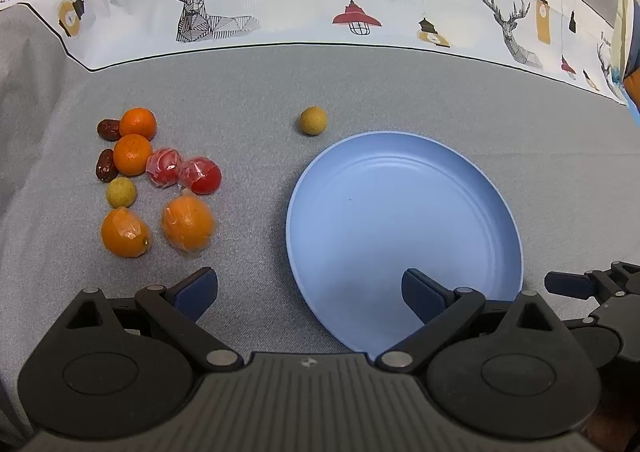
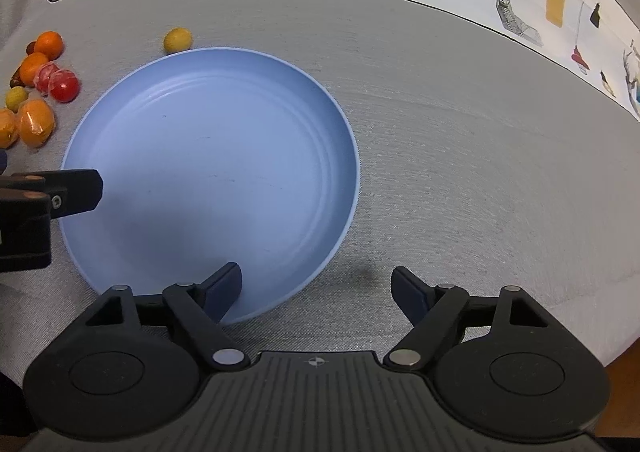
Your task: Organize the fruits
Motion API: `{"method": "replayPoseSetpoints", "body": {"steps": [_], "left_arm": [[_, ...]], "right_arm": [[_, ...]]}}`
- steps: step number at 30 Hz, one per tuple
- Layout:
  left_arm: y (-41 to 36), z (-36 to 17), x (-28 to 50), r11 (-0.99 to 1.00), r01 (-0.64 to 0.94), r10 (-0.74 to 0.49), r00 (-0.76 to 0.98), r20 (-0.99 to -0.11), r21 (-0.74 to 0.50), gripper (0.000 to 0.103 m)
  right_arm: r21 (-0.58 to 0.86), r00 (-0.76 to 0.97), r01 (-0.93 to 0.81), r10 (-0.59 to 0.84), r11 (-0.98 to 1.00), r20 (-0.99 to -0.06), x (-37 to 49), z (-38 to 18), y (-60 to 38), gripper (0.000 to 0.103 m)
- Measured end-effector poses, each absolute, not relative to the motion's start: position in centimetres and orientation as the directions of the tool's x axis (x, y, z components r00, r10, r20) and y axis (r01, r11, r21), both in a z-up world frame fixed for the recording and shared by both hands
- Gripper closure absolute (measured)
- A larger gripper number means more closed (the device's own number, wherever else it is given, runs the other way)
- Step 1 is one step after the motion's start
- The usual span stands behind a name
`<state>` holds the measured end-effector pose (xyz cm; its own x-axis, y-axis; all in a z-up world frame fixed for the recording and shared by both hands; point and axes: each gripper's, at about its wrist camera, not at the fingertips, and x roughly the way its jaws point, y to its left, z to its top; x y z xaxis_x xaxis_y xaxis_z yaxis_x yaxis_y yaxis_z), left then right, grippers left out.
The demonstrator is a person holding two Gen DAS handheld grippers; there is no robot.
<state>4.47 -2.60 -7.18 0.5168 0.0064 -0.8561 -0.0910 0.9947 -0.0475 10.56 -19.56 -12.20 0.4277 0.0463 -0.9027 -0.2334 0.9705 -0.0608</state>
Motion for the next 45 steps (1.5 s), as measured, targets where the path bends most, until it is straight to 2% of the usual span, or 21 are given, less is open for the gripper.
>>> {"method": "replayPoseSetpoints", "body": {"steps": [21, 24, 27, 29, 30, 32, 34, 36, 41, 45], "left_arm": [[-3.1, -6.9, 4.4, 0.996, -0.076, -0.005, 0.53, -0.848, -0.054, 0.003], [-3.1, -6.6, 4.3, 0.996, -0.072, -0.012, 0.541, -0.841, -0.06, 0.007], [-2.9, -6.2, 4.3, 0.995, -0.076, -0.017, 0.548, -0.836, -0.07, 0.022], [-2.5, -5.8, 4.1, 0.993, -0.078, -0.034, 0.554, -0.831, -0.093, 0.046], [-2.4, -5.6, 4.0, 0.992, -0.073, -0.045, 0.56, -0.828, -0.104, 0.052], [-2.0, -4.8, 3.8, 0.99, -0.059, -0.07, 0.575, -0.815, -0.126, 0.07], [-1.3, -3.7, 3.5, 0.986, -0.053, -0.101, 0.573, -0.813, -0.159, 0.077], [-0.6, -2.1, 3.6, 0.983, -0.036, -0.126, 0.584, -0.802, -0.18, 0.077], [1.8, 1.7, 5.5, 0.993, 0.046, -0.114, 0.635, -0.764, -0.11, 0.077], [6.2, 0.2, 8.2, 0.998, 0.025, -0.064, 0.593, -0.803, -0.061, 0.077]], "right_arm": [[-0.088, 0.547, -0.179, 0.025, 0.98, -0.837, 10.0, -9.6, -21.5, 0.021], [-0.094, 0.57, -0.159, 0.014, 0.983, -0.822, 9.9, -9.0, -21.5, 0.021], [-0.08, 0.591, -0.134, 0.015, 0.988, -0.806, 10.5, -8.3, -21.7, 0.023], [-0.065, 0.61, -0.118, 0.02, 0.991, -0.792, 10.5, -7.9, -21.8, 0.027], [-0.055, 0.618, -0.111, 0.025, 0.992, -0.786, 10.6, -7.7, -21.9, 0.032], [-0.037, 0.638, -0.101, 0.036, 0.994, -0.769, 10.6, -7.0, -21.8, 0.04], [-0.003, 0.657, -0.09, 0.057, 0.996, -0.751, 10.8, -6.2, -21.7, 0.046], [0.037, 0.671, -0.083, 0.083, 0.996, -0.737, 11.1, -5.4, -21.5, 0.051], [0.105, 0.714, -0.145, 0.177, 0.984, -0.677, 11.1, -2.6, -19.5, 0.052], [0.151, 0.715, -0.251, 0.288, 0.956, -0.637, 10.5, -1.9, -17.2, 0.052]]}}
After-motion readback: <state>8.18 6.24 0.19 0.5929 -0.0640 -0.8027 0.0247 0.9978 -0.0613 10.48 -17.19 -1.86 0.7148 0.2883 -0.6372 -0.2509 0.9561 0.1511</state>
